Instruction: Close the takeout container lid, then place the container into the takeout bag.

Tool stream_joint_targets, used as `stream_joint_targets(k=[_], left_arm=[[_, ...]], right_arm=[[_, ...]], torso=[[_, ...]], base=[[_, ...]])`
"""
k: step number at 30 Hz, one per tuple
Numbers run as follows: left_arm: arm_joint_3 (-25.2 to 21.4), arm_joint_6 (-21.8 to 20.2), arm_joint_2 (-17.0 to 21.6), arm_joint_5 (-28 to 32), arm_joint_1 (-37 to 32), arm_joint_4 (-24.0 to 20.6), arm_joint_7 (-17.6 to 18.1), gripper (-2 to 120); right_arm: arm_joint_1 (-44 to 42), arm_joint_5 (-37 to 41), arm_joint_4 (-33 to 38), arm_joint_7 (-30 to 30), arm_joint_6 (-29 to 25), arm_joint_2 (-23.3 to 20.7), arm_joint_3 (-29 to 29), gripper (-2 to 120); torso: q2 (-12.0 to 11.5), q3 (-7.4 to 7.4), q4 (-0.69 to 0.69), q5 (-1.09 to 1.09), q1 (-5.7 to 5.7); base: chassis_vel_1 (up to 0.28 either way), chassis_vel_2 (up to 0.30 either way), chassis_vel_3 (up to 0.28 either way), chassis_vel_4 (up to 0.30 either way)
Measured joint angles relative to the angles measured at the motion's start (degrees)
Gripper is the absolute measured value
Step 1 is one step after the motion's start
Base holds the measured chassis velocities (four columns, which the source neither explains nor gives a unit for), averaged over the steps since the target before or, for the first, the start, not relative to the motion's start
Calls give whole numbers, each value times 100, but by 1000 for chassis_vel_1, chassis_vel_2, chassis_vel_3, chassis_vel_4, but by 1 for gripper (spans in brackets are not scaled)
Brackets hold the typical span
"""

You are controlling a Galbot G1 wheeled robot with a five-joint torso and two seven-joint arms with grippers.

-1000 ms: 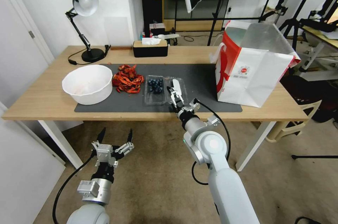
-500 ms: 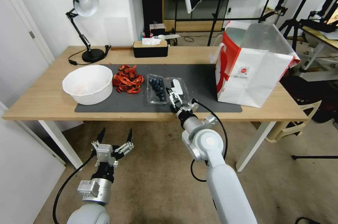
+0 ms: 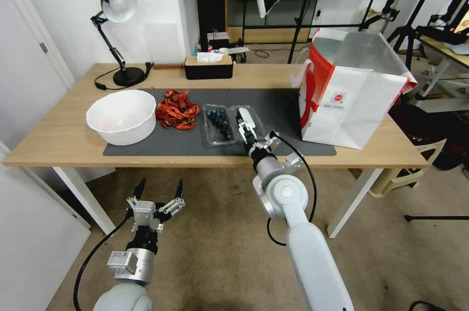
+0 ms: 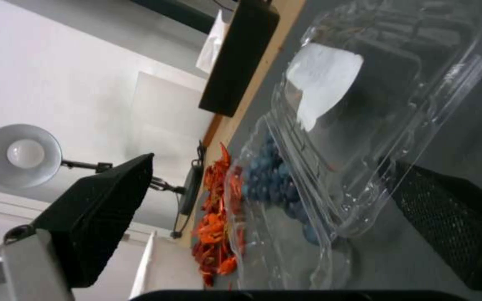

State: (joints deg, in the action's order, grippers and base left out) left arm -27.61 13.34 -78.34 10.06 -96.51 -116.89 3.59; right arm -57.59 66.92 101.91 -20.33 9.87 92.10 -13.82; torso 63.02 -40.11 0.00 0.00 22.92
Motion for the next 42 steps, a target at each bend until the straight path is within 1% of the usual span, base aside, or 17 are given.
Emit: stream_joint_targets(k=[4,6,8,10,12,14,16,18,23,28,30,31,34,35,38,40,42], left_arm=[[0,13,-1,1,-2,8,1,100],[0,19,-2,2,-3,9,2,100],[0,21,-3,1,-4,9,2,100],[0,37,-12,2,-13,11,3,100],[0,42,-15,2,-17,13,3,100],[0,85,-28,2,-37,24,4,100],[0,90,-30,1,-40,26,4,100],[-3,109,-37,1,-48,35,6,100],[-4,116,-44,-2,-56,39,10,100],[10,121,-51,-14,-61,45,13,100],[23,121,-53,-19,-62,47,13,100],[23,121,-53,-19,-62,47,13,100],[26,121,-55,-22,-62,50,13,100],[26,121,-55,-22,-62,50,13,100],[21,121,-46,-21,-54,77,17,100],[21,122,-42,-20,-51,84,17,100],[29,128,-32,-17,-28,107,17,100]], right_arm=[[18,-590,2,114,-88,1,105,100],[42,-1376,-10,286,-179,-9,229,100],[51,-1562,-17,315,-189,-17,253,100],[100,-2336,-61,443,-236,-53,335,100],[112,-2491,-76,481,-245,-63,351,100],[183,-3126,-199,800,-381,-120,409,100],[200,-3247,-234,898,-436,-134,419,100],[277,-3676,-362,1502,-644,-224,463,100],[377,-3762,-448,1994,-617,-315,560,100],[554,-3290,-561,2376,-151,-418,711,100],[690,-2474,-641,2344,332,-439,761,100],[690,-2474,-641,2344,332,-439,761,100],[803,-1349,-735,1986,853,-420,729,100],[803,-1349,-735,1986,853,-420,729,100],[856,-186,-764,1533,1182,-370,585,99],[861,-41,-766,1480,1206,-365,567,99],[878,448,-781,1255,1266,-335,490,92]], torso=[[0,0,0,0,0],[0,0,-1,0,0],[0,0,0,0,0],[0,0,0,0,0],[0,1,0,0,0],[0,1,0,0,0],[0,1,0,-1,0],[0,1,0,0,0],[0,1,0,0,0],[0,1,0,0,0],[0,1,-1,0,0],[0,1,-1,0,0],[0,1,-1,0,0],[0,1,-1,0,0],[0,1,0,0,0],[0,1,0,0,0],[1,1,0,0,0]], base=[[0,0,0,0],[0,0,0,0],[0,0,0,0],[0,0,0,0],[0,0,0,0],[0,0,0,0],[0,0,0,0],[0,0,0,0],[0,0,0,0],[0,0,0,0],[0,0,0,0],[0,0,0,0],[0,0,0,0],[0,0,0,0],[0,0,0,0],[0,0,0,0],[0,0,0,0]])
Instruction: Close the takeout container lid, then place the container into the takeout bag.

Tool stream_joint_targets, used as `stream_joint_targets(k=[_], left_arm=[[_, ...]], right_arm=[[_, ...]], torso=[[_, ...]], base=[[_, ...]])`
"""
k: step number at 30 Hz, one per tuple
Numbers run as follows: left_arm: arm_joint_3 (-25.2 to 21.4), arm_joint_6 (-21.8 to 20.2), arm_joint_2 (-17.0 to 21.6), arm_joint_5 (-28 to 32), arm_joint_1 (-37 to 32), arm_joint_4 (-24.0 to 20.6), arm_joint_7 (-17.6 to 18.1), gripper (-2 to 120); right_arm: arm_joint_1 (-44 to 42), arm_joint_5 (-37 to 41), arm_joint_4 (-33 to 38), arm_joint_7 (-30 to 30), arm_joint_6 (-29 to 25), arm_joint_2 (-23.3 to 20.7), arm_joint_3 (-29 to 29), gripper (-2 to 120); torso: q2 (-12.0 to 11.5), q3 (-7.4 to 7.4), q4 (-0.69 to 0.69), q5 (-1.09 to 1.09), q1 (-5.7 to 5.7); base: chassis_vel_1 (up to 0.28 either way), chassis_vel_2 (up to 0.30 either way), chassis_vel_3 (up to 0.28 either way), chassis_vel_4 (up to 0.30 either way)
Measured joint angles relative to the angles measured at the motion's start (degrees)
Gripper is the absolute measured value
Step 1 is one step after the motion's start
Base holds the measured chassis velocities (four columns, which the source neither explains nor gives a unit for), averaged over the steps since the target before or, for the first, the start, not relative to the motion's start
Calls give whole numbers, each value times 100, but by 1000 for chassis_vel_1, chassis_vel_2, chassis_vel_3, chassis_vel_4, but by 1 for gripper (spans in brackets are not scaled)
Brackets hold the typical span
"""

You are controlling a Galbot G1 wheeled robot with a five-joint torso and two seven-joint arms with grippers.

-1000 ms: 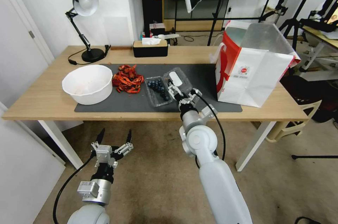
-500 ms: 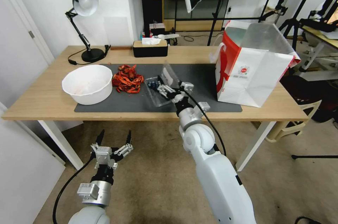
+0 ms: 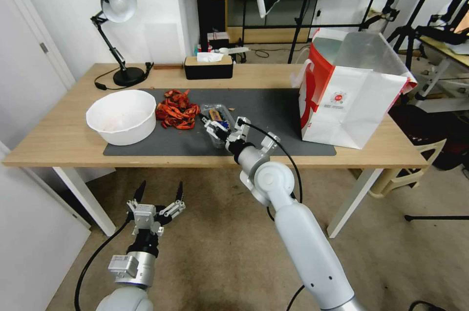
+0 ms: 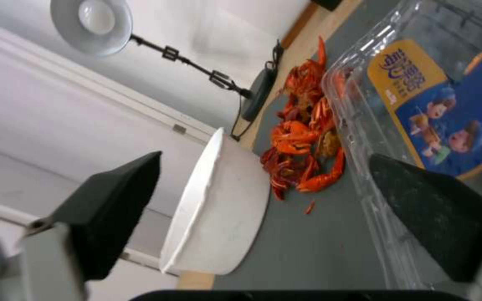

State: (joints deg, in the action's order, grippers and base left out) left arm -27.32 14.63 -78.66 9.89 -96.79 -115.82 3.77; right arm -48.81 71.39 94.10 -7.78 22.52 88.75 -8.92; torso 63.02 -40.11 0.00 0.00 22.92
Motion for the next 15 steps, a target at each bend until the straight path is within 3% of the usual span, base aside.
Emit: stream_joint_targets(k=[2,8,10,12,14,15], left_arm=[[9,1,2,1,12,7,0,100],[111,-7,63,236,137,-28,29,100],[127,-13,79,306,157,-46,35,100],[209,-49,192,732,291,-122,85,100],[237,-67,239,916,341,-148,101,100],[291,-112,330,1294,448,-200,147,100]], right_arm=[[1,71,-4,-44,3,7,-17,89],[-35,164,-1,-233,7,19,-67,64],[-37,163,0,-254,7,20,-70,62],[-54,148,2,-364,19,26,-91,49],[-59,146,4,-400,26,27,-95,45],[-69,142,6,-448,38,29,-100,40]], torso=[[0,0,0,0,0],[0,0,0,0,0],[0,0,-1,0,0],[0,0,0,0,0],[0,0,0,0,0],[1,0,0,0,0]], base=[[0,0,0,0],[0,0,0,0],[0,0,0,0],[0,0,0,0],[0,0,0,0],[0,0,0,0]])
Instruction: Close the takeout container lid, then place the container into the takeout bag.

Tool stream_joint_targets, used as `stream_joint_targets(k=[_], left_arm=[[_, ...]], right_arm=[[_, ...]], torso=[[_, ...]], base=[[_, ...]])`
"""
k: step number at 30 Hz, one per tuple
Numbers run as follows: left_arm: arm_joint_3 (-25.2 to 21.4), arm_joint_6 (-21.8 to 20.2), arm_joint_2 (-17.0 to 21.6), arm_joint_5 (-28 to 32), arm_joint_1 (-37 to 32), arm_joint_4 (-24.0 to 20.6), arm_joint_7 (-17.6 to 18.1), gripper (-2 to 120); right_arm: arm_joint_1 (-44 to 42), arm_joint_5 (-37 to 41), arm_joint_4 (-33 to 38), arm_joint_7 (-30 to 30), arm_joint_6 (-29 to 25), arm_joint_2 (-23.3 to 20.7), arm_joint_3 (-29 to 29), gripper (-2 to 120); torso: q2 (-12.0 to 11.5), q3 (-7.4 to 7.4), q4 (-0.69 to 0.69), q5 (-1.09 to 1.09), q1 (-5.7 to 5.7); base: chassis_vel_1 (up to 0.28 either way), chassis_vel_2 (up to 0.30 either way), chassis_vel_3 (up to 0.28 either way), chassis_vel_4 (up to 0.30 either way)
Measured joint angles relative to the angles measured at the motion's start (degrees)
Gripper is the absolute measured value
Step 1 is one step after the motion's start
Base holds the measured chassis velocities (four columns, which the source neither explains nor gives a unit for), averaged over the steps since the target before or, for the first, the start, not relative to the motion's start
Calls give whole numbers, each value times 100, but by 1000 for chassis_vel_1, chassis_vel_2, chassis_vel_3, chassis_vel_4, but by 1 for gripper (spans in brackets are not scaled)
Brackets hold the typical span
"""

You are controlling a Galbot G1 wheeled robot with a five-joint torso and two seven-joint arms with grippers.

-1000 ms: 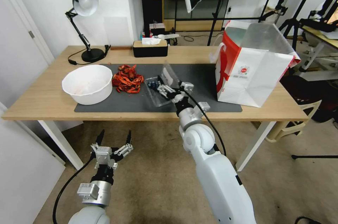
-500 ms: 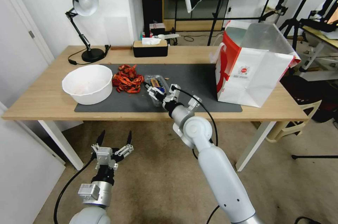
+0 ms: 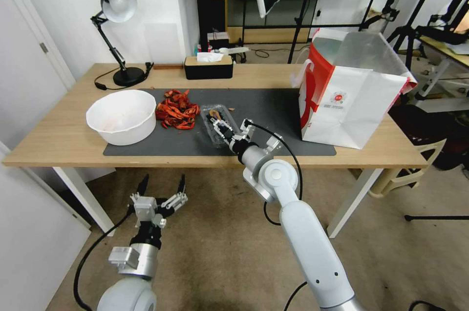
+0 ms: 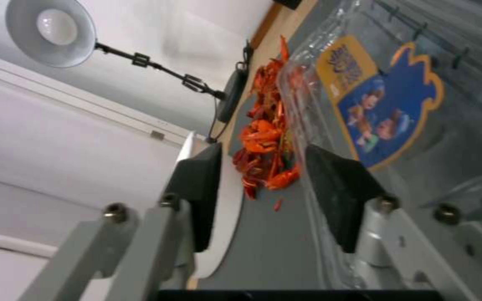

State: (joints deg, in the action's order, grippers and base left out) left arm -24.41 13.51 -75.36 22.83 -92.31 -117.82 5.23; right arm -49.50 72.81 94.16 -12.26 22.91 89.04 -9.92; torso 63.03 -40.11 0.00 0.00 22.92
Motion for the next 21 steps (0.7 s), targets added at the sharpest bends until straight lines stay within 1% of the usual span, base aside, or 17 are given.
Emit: stream_joint_targets(k=[1,3,4,5,6,7,8,9,10,11,12,13,14,17,18,19,21], left_arm=[[47,-43,82,366,109,-43,39,100],[59,-62,112,489,154,-55,47,100],[108,-161,279,1187,409,-112,74,100],[120,-222,354,1495,517,-136,90,100],[120,-222,354,1495,517,-136,90,100],[134,-288,436,1809,629,-161,110,100],[152,-406,573,2347,817,-205,148,100],[152,-406,573,2347,817,-205,148,100],[165,-515,692,2789,952,-238,174,100],[177,-595,768,3079,1037,-261,195,100],[202,-794,913,3589,1166,-303,225,100],[223,-980,1024,3949,1271,-325,252,100],[223,-980,1024,3949,1271,-325,252,100],[276,-1636,1299,4851,1610,-321,304,100],[276,-1636,1299,4851,1610,-321,304,100],[291,-1939,1388,5158,1798,-269,350,100],[340,-2235,1472,5499,2094,-126,436,100]], right_arm=[[-4,-12,0,-29,5,1,-2,33],[-5,-16,0,-37,5,1,-4,32],[-9,-43,0,-87,5,2,-19,25],[-10,-52,0,-114,4,2,-23,20],[-10,-52,0,-114,4,2,-23,20],[-11,-60,0,-148,4,1,-28,17],[-17,-78,4,-228,4,0,-32,12],[-17,-78,4,-228,4,0,-32,12],[-23,-93,13,-269,4,-1,-39,5],[-31,-107,22,-287,4,-3,-41,2],[-45,-129,36,-304,6,-11,-44,0],[-55,-149,47,-318,10,-17,-44,0],[-55,-149,47,-318,10,-17,-44,0],[-73,-193,96,-394,38,-33,-44,0],[-73,-193,96,-394,38,-33,-44,0],[-75,-199,115,-430,56,-34,-44,0],[-76,-210,133,-469,75,-35,-45,0]], torso=[[0,0,0,1,0],[0,0,0,0,0],[0,0,0,0,0],[0,0,0,1,0],[0,0,0,1,0],[0,0,0,1,0],[0,0,1,0,0],[0,0,1,0,0],[0,0,1,0,0],[0,0,1,1,0],[0,0,0,0,0],[0,-1,0,0,0],[0,-1,0,0,0],[0,-1,0,1,0],[0,-1,0,1,0],[0,0,0,-1,0],[0,0,0,0,0]], base=[[0,0,0,0],[0,0,0,0],[0,0,0,0],[0,0,0,0],[0,0,0,0],[0,0,0,0],[0,0,0,0],[0,0,0,0],[0,0,0,0],[0,0,0,0],[0,0,0,0],[0,0,0,0],[0,0,0,0],[0,0,0,0],[0,0,0,0],[0,0,0,0],[0,0,0,0]])
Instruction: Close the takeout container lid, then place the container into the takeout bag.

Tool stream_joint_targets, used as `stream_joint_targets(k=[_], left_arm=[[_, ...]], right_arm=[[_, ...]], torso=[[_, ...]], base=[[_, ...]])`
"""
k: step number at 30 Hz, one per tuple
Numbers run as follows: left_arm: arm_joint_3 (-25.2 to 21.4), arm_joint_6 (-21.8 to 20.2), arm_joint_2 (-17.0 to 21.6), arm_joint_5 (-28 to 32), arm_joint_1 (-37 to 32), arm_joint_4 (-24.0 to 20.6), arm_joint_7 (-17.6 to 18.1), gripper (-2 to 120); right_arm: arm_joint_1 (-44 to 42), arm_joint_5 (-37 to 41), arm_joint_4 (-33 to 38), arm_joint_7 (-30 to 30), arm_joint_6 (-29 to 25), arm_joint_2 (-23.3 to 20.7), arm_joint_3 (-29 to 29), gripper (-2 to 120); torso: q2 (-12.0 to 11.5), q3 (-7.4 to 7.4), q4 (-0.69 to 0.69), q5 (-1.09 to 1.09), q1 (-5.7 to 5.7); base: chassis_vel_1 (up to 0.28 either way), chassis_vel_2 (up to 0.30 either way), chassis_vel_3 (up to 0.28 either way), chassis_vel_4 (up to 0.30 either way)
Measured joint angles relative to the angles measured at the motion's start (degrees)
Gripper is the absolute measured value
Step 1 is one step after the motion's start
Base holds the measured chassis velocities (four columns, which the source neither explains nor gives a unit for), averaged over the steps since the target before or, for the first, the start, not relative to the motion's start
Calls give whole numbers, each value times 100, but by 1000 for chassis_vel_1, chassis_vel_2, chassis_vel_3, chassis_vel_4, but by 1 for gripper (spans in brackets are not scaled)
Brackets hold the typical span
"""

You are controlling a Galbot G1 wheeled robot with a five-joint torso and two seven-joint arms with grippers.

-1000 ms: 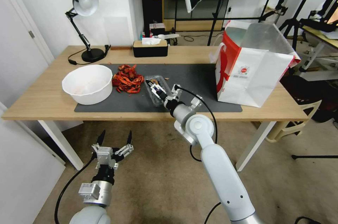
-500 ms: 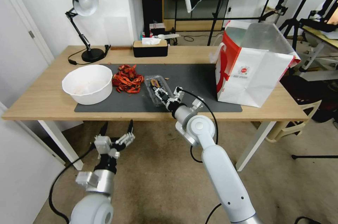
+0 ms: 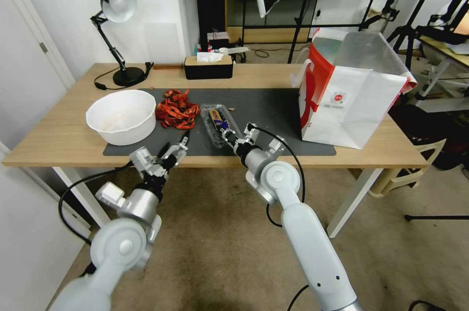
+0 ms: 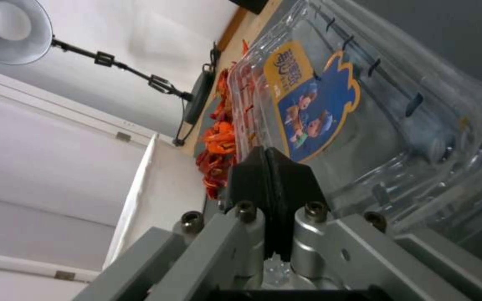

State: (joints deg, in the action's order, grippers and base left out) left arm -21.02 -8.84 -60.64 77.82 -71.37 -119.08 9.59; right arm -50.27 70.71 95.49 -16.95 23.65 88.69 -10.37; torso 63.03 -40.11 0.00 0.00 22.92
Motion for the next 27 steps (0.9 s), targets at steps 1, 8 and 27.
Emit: stream_joint_targets(k=[1,8,27], left_arm=[[0,0,0,0,0,0,0,100],[386,-474,142,590,1144,682,195,100],[1184,-1536,82,711,2509,2060,960,100]], right_arm=[[0,0,0,0,0,0,0,0],[-9,-51,45,-32,48,-4,20,0],[-142,-80,166,-65,125,-91,-35,0]], torso=[[0,0,0,0,0],[0,0,1,0,0],[-1,0,0,-1,0]], base=[[0,0,0,0],[0,0,0,0],[0,0,0,0]])
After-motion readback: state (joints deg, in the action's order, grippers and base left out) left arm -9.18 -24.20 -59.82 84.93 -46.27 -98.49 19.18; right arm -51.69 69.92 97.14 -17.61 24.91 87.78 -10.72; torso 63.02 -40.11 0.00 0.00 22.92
